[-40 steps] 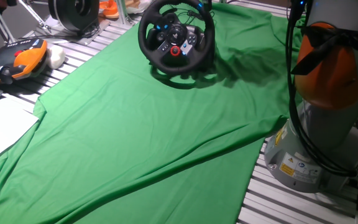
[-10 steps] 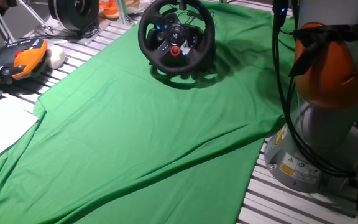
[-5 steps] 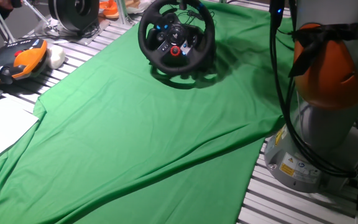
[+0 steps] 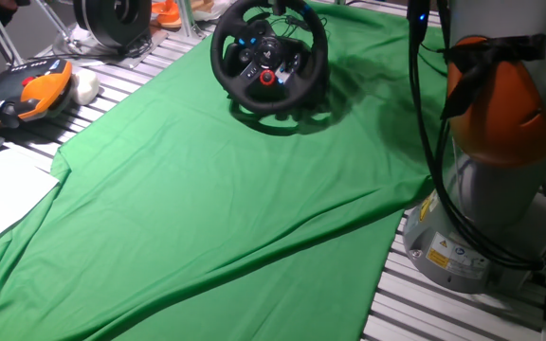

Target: Rotate the steering wheel 90 degrees clockwise

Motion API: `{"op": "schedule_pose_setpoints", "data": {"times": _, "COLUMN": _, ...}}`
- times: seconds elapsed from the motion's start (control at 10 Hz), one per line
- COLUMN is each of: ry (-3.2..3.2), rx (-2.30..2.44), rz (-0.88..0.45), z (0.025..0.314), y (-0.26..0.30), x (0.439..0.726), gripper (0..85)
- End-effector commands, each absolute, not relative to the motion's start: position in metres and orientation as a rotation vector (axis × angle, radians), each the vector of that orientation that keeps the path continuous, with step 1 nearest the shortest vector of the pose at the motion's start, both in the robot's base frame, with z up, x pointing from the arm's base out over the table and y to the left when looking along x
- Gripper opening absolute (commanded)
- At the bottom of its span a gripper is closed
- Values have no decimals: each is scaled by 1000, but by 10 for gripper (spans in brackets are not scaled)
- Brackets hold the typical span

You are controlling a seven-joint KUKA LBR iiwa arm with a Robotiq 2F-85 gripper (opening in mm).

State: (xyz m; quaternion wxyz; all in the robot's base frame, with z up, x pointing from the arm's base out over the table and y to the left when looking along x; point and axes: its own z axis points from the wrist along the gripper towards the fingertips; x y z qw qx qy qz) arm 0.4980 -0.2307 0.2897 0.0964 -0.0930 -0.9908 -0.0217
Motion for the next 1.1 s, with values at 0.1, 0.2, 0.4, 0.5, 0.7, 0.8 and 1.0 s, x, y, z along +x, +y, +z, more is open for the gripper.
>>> {"op": "schedule_pose_setpoints", "data": {"times": 0.1, "ry": -2928, "rx": -246, "rz": -50, "z": 299, "y": -242, "x": 509, "gripper": 170}}
{"op": "schedule_pose_setpoints", "data": {"times": 0.2, "ry": -2924, "rx": -249, "rz": -58, "z": 303, "y": -247, "x": 513, "gripper": 170}}
{"op": "schedule_pose_setpoints", "data": {"times": 0.4, "ry": -2921, "rx": -231, "rz": -55, "z": 308, "y": -254, "x": 519, "gripper": 170}}
{"op": "schedule_pose_setpoints", "data": {"times": 0.5, "ry": -2919, "rx": -222, "rz": -56, "z": 309, "y": -258, "x": 522, "gripper": 340}}
{"op": "schedule_pose_setpoints", "data": {"times": 0.7, "ry": -2926, "rx": -211, "rz": -55, "z": 311, "y": -263, "x": 529, "gripper": 340}}
{"op": "schedule_pose_setpoints", "data": {"times": 0.8, "ry": -2938, "rx": -218, "rz": -52, "z": 311, "y": -264, "x": 532, "gripper": 340}}
{"op": "schedule_pose_setpoints", "data": {"times": 1.0, "ry": -2966, "rx": -228, "rz": -48, "z": 309, "y": -265, "x": 539, "gripper": 340}}
